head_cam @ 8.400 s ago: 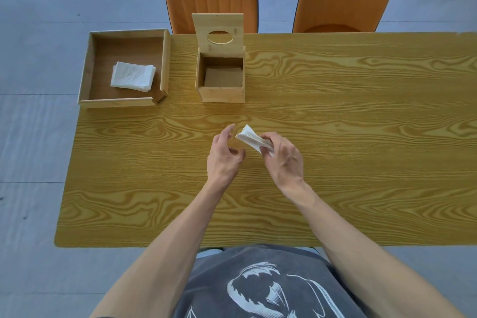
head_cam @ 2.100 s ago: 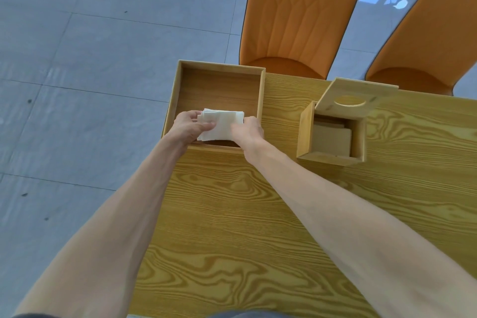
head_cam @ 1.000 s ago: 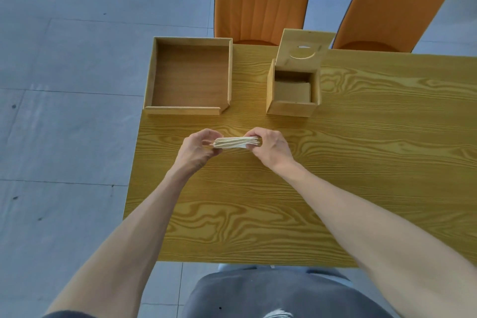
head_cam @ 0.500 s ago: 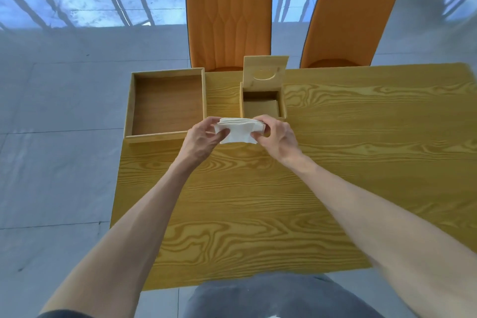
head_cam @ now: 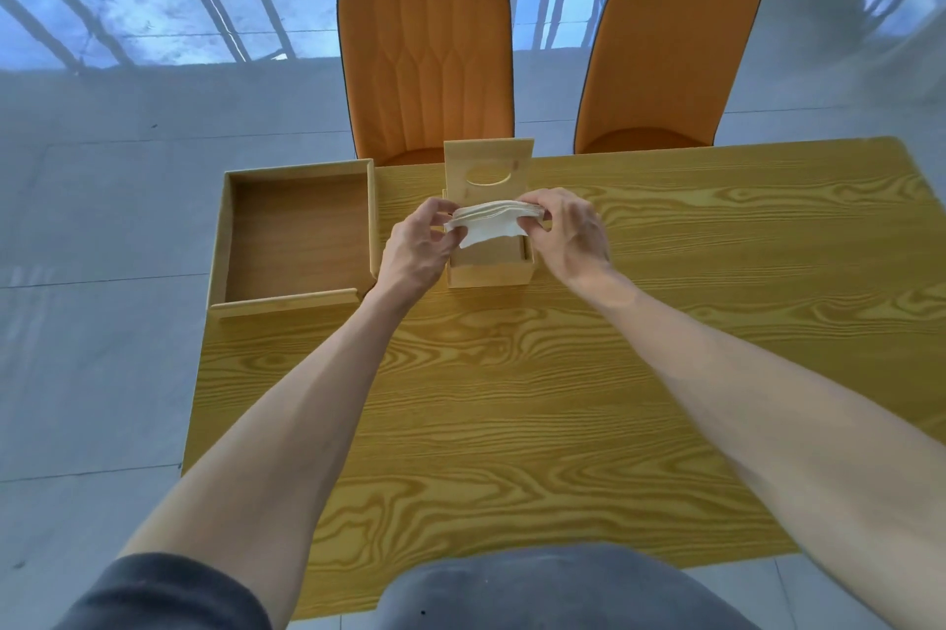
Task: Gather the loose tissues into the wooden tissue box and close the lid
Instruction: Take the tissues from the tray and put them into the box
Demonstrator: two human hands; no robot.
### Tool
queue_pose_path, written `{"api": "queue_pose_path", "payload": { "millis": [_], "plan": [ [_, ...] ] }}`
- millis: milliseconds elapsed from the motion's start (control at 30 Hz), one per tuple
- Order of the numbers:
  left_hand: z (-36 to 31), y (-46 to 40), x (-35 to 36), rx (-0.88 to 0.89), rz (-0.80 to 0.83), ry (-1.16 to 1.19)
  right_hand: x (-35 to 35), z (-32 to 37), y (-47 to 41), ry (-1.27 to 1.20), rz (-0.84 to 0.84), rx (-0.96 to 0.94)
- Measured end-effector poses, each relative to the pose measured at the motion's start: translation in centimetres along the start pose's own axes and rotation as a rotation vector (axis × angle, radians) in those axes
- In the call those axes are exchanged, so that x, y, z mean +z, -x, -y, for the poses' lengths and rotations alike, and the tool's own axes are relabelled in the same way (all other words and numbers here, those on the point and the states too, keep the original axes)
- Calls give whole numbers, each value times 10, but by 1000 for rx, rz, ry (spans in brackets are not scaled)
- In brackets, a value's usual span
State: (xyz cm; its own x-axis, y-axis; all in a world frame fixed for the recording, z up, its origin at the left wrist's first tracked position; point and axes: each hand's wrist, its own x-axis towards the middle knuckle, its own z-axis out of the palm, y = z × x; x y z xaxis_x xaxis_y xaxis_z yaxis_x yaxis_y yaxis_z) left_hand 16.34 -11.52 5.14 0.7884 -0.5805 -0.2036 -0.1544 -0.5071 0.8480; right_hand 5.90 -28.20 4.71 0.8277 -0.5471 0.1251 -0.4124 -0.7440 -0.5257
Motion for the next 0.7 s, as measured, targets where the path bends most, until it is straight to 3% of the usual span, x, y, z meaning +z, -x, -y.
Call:
{"api": "queue_pose_path", "payload": {
  "millis": [700],
  "plan": [
    [18, -32, 9, -48, 23, -382, 25, -17, -9, 119, 160, 6]
  ]
}}
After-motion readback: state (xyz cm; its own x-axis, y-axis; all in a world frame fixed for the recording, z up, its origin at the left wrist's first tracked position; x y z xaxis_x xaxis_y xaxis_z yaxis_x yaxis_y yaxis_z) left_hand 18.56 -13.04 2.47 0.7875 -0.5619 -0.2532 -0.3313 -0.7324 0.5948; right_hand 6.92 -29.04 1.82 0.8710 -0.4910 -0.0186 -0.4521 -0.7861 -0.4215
